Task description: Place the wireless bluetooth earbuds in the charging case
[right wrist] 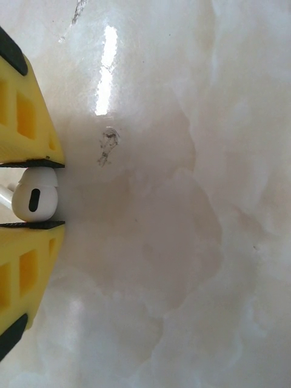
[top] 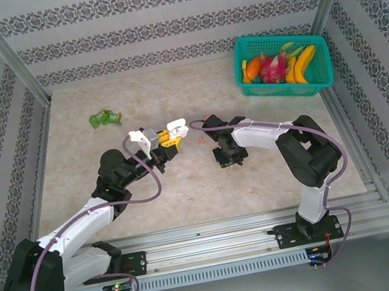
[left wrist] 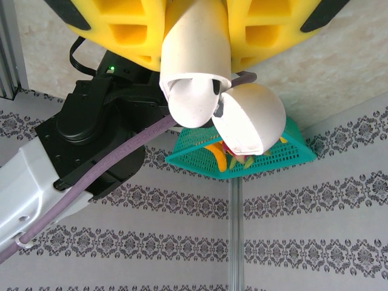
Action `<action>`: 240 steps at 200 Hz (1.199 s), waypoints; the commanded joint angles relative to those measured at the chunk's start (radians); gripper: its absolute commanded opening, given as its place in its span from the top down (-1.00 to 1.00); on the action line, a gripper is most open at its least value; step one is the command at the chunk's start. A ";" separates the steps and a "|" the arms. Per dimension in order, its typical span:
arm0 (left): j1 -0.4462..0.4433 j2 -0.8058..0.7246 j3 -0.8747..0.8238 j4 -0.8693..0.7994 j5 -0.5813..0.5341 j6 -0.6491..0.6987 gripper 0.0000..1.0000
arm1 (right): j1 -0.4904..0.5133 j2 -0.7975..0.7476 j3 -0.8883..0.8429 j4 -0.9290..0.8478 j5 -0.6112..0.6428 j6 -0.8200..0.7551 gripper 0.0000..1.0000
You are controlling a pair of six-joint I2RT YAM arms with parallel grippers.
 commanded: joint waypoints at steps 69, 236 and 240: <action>0.015 0.003 0.058 -0.007 0.039 -0.022 1.00 | -0.013 -0.264 -0.085 0.064 0.046 0.017 0.49; -0.025 0.159 0.275 -0.061 0.329 -0.018 1.00 | 0.093 -0.838 0.040 0.468 -0.009 -0.159 0.47; -0.029 0.162 0.277 -0.056 0.323 -0.019 1.00 | 0.096 -0.837 0.037 0.476 -0.014 -0.160 0.48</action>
